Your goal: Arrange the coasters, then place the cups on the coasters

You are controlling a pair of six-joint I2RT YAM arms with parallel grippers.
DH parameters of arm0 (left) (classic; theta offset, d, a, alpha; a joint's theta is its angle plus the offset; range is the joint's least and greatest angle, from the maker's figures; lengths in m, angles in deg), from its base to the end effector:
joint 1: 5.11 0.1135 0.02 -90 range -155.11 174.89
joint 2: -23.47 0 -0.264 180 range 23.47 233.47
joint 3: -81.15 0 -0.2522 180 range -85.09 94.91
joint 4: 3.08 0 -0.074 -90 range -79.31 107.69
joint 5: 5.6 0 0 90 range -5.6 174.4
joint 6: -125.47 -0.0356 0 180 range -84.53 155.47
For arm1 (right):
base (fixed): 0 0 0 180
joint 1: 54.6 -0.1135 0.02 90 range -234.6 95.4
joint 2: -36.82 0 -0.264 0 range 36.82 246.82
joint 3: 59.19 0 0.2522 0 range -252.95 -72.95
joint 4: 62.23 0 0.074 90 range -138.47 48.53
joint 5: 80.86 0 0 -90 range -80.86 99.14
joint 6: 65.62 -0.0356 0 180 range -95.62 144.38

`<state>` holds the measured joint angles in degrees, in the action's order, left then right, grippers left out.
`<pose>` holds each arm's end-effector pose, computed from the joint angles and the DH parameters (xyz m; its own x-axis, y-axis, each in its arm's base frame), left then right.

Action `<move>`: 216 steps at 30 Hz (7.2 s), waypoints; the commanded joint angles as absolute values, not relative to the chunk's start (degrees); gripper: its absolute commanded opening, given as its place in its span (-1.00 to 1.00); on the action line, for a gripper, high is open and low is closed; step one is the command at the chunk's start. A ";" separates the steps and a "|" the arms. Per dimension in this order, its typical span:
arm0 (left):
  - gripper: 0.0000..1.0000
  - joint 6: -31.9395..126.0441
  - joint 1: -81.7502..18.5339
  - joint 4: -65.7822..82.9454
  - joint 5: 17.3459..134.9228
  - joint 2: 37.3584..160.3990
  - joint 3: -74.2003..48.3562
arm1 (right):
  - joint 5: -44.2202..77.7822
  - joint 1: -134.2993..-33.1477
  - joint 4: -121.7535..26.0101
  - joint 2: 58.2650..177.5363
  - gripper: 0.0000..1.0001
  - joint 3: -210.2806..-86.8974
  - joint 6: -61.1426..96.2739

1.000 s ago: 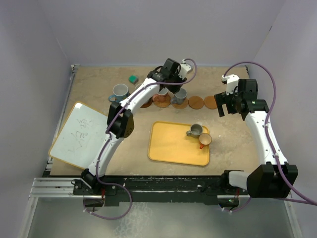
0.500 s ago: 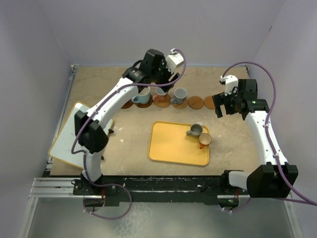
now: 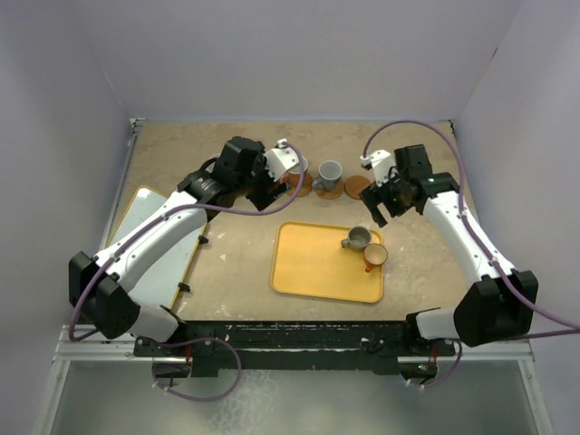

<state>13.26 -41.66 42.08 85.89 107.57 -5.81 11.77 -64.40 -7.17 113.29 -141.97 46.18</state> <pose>0.2660 -0.1960 0.3505 -0.2208 0.6341 -0.7411 0.7150 0.6220 0.3192 0.2768 0.0495 0.3155 -0.6137 -0.4825 -0.6250 -0.4607 0.8617 -0.2128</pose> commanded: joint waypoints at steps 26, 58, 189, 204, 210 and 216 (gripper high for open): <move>0.65 12.75 -40.48 33.42 87.48 99.69 -13.39 | 13.97 -72.53 -9.34 132.36 -0.19 -139.84 46.61; 0.69 12.70 -40.39 32.80 88.35 97.82 -14.53 | 12.90 -73.05 -2.34 130.66 -1.00 -150.69 46.96; 0.76 14.65 -37.71 28.67 88.40 96.67 -17.59 | 13.31 -63.90 4.60 134.95 0.96 -173.91 61.92; 0.81 20.49 -27.54 23.07 83.50 98.07 -17.63 | 19.80 -65.27 4.26 110.07 0.88 -139.99 62.09; 0.82 25.96 -25.79 18.84 77.63 97.32 -21.85 | 21.17 -65.40 -0.45 107.82 0.72 -131.41 60.53; 0.82 25.40 -25.81 15.54 73.46 95.33 -26.12 | 20.93 -65.40 -3.84 111.67 0.35 -129.04 59.73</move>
